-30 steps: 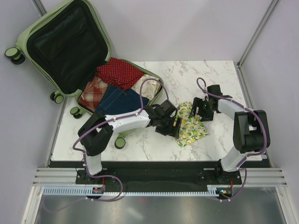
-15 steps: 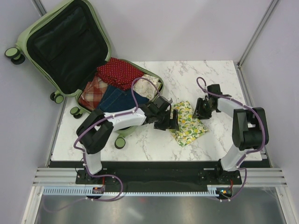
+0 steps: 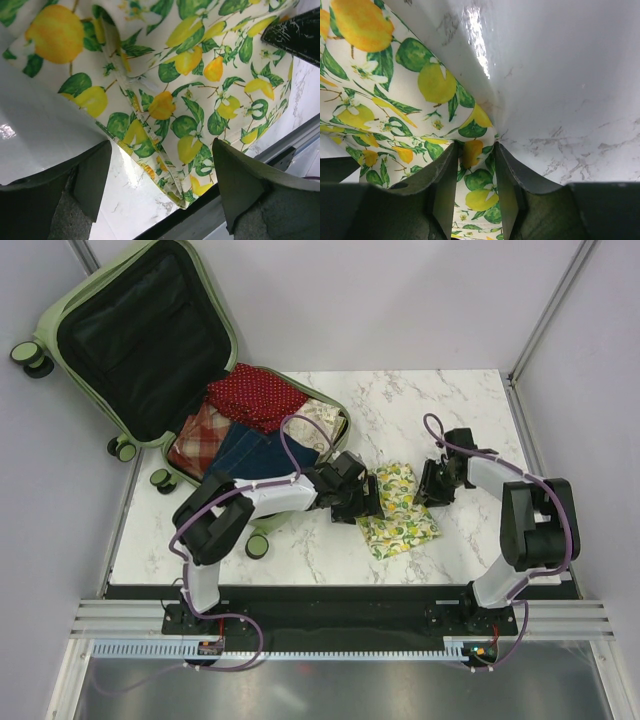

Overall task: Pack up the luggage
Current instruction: Pick up the clothes at the center of the board, then place the clothes in the luggage.

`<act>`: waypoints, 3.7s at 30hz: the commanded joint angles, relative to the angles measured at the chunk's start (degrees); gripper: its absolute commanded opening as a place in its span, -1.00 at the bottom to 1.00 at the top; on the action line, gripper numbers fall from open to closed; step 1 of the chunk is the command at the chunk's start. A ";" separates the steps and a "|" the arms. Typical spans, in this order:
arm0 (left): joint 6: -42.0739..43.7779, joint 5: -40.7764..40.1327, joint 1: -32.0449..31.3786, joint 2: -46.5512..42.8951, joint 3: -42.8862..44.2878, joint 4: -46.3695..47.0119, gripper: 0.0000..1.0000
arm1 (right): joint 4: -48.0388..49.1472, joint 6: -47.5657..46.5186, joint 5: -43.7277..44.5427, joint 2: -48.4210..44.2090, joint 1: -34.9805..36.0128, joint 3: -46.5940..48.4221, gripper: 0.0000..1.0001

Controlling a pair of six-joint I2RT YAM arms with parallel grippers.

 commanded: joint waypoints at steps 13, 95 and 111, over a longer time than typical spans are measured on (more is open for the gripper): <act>-8.41 -4.55 -0.30 4.76 -0.92 -0.15 0.81 | -2.26 4.40 0.07 -5.11 3.10 -6.84 -0.15; 66.56 -20.73 22.64 14.71 60.35 -47.87 -0.95 | -9.37 -0.35 3.84 -7.75 -0.23 -1.93 0.96; 78.07 -16.43 27.20 7.32 50.85 -45.41 -0.95 | -9.55 -0.08 3.23 -5.29 -0.23 -0.52 0.96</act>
